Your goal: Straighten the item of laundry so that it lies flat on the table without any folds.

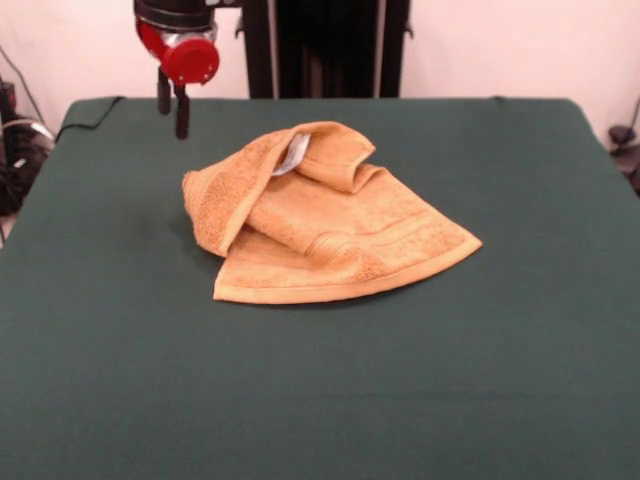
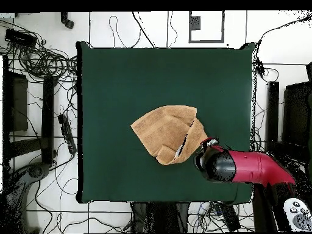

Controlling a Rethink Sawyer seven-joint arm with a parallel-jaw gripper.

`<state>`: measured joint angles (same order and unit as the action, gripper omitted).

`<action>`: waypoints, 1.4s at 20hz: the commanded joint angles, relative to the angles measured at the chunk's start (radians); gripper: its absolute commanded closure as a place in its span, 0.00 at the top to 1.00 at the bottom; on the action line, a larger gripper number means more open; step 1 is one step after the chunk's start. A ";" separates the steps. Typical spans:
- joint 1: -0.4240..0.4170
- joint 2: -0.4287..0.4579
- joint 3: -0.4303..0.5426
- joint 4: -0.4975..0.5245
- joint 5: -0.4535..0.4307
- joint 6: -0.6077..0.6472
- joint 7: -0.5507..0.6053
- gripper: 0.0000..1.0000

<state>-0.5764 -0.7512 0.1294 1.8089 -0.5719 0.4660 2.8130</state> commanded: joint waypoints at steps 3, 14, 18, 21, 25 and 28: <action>-0.237 -0.244 0.325 0.316 -0.103 0.083 -0.730 1.00; -0.234 -0.202 0.260 0.233 -0.048 0.090 -0.476 1.00; -0.219 -0.177 0.210 0.213 -0.011 0.051 -0.385 1.00; -0.211 -0.168 0.184 0.213 0.014 0.029 -0.338 1.00; -0.188 -0.157 0.150 0.211 0.050 0.005 -0.275 1.00; -0.180 -0.143 0.140 0.210 0.083 -0.010 -0.255 1.00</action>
<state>-0.8237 -0.9518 0.2903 1.9944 -0.5785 0.4807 2.4179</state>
